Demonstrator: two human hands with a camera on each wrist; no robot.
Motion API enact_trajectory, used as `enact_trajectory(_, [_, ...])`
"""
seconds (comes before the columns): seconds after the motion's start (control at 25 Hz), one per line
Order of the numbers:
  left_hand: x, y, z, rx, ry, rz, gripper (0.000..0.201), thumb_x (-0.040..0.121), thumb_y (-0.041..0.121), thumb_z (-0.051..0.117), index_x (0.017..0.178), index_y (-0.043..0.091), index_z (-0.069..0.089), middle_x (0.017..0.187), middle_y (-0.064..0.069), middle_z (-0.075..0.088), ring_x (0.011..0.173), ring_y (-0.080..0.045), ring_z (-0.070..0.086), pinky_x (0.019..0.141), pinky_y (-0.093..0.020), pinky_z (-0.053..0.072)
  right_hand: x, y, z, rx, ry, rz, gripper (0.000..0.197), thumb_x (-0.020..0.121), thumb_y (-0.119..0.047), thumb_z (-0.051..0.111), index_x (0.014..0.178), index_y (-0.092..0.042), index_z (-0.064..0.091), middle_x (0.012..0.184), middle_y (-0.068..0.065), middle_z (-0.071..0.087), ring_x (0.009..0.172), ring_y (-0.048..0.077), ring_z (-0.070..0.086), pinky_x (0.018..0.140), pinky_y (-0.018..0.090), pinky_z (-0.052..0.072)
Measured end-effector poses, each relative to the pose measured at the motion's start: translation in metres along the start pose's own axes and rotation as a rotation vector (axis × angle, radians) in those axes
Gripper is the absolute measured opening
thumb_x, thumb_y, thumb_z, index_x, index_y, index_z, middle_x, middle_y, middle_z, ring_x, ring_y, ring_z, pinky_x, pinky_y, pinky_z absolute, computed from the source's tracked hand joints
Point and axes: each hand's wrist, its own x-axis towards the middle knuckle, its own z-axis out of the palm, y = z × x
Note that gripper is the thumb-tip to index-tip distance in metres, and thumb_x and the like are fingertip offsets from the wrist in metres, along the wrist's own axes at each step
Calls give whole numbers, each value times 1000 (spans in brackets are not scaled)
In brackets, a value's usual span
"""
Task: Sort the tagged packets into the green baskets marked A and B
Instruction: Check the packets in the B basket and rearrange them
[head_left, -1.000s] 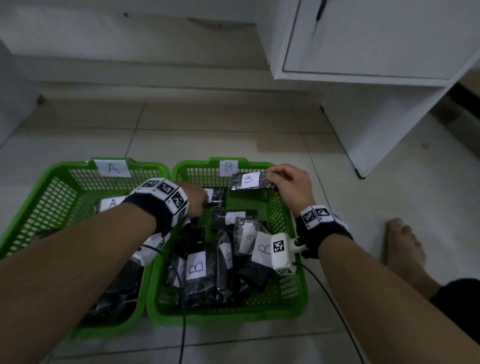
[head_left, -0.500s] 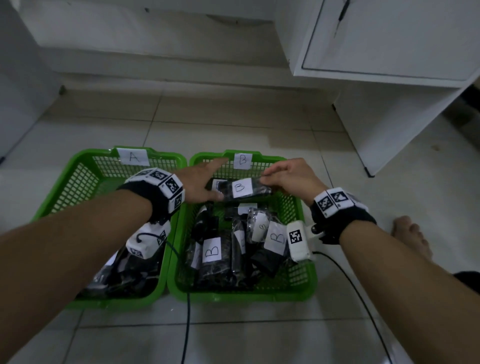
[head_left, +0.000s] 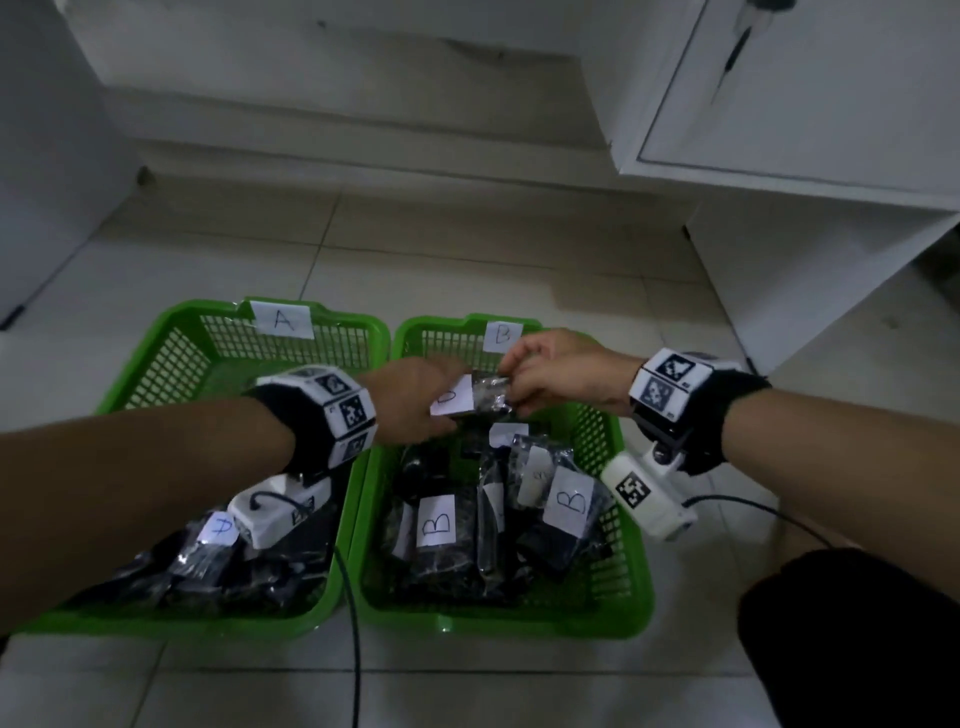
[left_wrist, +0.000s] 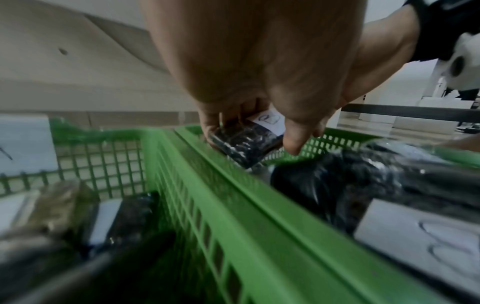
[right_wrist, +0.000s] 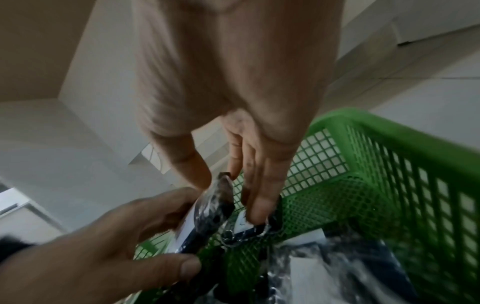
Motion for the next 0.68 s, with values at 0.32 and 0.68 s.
enact_trajectory(0.32, [28, -10, 24, -16, 125, -43, 46, 93, 45, 59, 118, 7, 47, 112, -14, 58, 97, -32, 58, 76, -36, 46, 38, 57, 33, -914, 43, -67, 37, 83, -31, 79, 106, -5, 66, 105, 16, 67, 95, 34, 66, 71, 32, 49])
enact_trajectory(0.68, [21, -14, 26, -20, 151, 10, 56, 90, 39, 65, 132, 14, 39, 112, -12, 62, 91, -31, 61, 76, -41, 52, 36, 48, -2, -804, 123, -83, 16, 84, -8, 64, 99, -6, 69, 98, 9, 67, 89, 27, 64, 74, 34, 55])
